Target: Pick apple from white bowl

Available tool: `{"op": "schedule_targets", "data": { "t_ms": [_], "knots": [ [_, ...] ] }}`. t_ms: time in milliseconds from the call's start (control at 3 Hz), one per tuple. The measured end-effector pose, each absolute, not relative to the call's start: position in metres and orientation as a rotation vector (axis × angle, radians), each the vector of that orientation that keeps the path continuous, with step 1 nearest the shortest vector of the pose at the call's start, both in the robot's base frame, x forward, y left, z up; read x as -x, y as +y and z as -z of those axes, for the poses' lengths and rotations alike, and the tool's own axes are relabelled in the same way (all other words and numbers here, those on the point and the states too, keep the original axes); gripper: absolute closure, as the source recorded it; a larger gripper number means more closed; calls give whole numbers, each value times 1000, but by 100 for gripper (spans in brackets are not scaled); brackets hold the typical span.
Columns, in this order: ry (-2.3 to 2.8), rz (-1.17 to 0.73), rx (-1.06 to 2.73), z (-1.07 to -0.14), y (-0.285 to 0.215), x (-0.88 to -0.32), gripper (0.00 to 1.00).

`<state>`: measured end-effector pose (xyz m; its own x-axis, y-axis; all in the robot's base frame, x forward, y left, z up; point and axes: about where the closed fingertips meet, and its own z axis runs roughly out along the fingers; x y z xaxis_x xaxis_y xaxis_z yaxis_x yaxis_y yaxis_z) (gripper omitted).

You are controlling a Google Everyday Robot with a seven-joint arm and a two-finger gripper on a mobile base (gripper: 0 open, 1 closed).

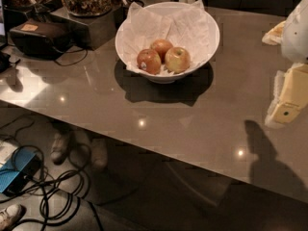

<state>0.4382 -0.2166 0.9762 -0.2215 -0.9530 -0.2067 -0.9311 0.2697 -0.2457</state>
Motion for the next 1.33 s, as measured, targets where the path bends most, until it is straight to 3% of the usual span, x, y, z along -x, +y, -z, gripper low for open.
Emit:
{"op": "schedule_targets", "data": {
  "t_ms": [1333],
  "knots": [
    [2262, 104, 1673, -1004, -187, -512, 0]
  ]
}}
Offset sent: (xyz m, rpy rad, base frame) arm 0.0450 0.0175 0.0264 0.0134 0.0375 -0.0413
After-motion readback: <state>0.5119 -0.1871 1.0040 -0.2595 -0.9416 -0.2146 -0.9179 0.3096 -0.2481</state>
